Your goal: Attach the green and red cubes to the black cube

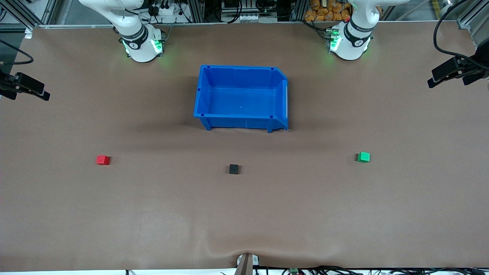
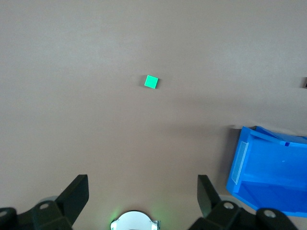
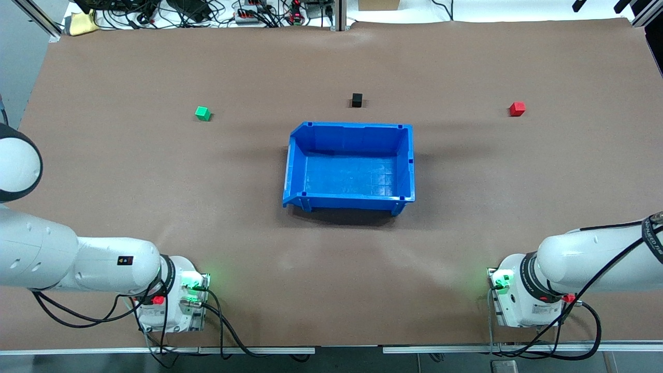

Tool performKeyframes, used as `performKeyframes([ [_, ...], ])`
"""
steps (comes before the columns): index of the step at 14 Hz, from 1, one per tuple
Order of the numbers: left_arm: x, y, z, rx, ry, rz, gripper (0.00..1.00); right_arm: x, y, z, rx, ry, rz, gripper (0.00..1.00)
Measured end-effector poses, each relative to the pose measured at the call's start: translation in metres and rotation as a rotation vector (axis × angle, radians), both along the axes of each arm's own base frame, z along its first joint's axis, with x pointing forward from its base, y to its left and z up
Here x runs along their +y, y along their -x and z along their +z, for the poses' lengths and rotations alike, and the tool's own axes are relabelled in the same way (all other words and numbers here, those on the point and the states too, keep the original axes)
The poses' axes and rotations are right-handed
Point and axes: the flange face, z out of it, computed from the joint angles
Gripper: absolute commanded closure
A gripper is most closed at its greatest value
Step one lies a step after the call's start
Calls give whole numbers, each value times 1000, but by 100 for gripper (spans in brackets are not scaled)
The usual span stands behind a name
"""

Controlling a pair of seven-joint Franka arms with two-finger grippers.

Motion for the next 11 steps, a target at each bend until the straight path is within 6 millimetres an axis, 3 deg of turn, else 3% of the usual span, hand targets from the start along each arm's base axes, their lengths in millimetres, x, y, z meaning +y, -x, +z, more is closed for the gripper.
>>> performKeyframes([
  [7,5,1,-2,12,-41,5,0,7,-1,2,-7,-33,9,0],
  [9,4,-3,-13,40,-42,5,0,9,-1,2,-8,-36,11,0],
  [11,2,-7,-37,90,-44,11,0,10,-1,2,-7,-38,13,0],
])
